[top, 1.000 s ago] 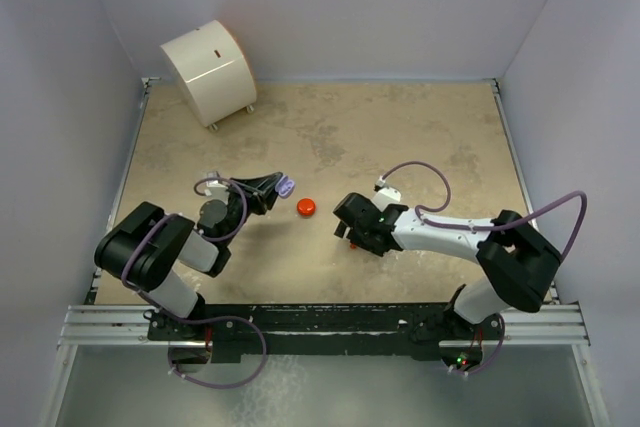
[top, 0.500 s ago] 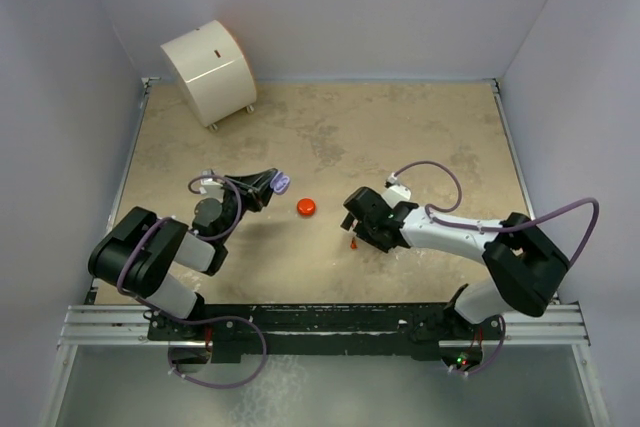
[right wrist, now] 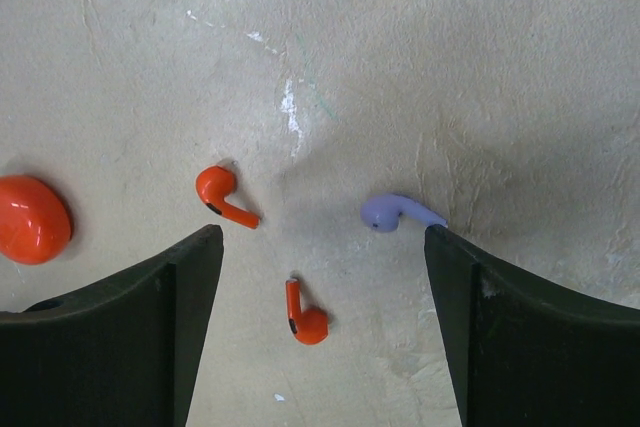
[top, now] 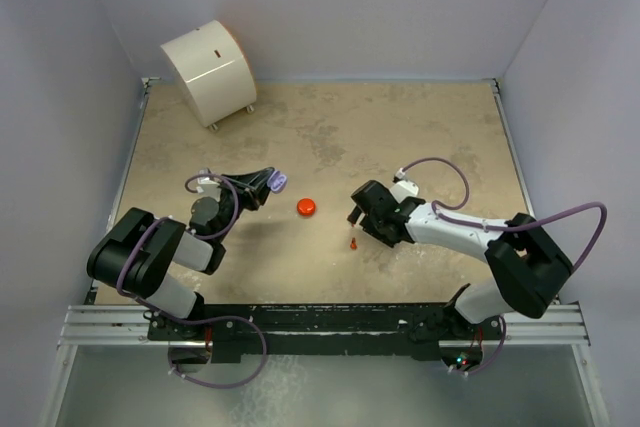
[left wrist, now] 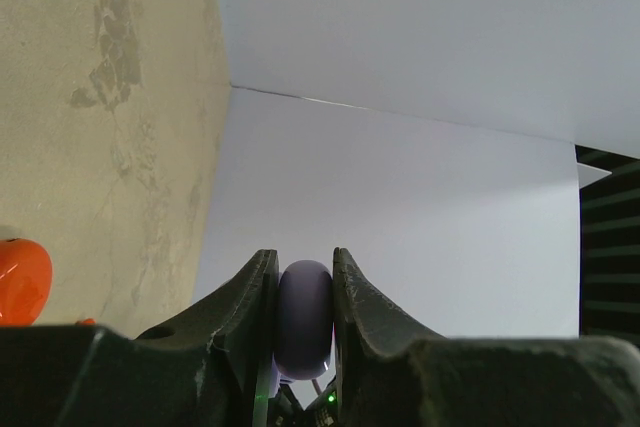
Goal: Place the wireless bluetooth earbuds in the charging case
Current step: Adjust the earbud at the center of the board.
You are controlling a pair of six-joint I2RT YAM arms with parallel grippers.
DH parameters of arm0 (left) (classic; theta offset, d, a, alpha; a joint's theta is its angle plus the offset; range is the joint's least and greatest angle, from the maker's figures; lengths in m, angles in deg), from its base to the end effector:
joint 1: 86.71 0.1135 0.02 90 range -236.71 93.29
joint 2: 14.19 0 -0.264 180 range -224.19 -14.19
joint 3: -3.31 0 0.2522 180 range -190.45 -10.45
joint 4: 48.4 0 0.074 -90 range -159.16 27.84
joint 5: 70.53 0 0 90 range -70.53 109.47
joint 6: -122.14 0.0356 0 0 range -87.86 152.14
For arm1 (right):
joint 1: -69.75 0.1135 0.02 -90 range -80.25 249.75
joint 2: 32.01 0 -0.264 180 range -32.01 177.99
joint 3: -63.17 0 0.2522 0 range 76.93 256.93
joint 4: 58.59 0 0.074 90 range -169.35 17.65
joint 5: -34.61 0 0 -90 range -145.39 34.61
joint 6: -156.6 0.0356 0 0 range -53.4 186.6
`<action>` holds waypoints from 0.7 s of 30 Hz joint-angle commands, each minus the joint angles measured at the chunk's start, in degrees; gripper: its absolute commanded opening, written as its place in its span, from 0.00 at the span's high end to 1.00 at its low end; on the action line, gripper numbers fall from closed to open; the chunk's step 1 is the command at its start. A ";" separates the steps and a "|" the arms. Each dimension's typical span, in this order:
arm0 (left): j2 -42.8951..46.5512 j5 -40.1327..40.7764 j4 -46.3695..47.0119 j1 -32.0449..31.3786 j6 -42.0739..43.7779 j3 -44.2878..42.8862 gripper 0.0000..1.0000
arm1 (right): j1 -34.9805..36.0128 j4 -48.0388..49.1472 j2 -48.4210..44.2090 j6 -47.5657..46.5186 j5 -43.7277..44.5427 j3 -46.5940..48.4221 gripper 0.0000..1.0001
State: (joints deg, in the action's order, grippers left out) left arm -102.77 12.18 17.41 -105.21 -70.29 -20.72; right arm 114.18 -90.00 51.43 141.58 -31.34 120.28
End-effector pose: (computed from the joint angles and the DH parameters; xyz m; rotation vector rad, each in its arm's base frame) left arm 0.2177 -0.0776 0.1521 -1.1416 1.4487 -1.6948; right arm 0.2049 0.1806 0.1738 0.8013 2.3539 0.3530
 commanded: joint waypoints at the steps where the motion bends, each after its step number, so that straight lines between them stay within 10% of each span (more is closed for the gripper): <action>1: 1.33 -1.35 2.57 1.17 0.22 -0.55 1.00 | -1.31 -0.09 -0.35 -1.59 1.59 0.18 0.16; 21: 1.24 -2.33 3.64 2.68 0.04 0.32 1.00 | -0.02 -2.66 2.00 -3.41 1.88 1.21 0.20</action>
State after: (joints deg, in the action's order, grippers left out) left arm -102.77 10.59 17.45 -103.16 -70.31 -20.69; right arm 112.26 -89.54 53.11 137.80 -30.66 120.65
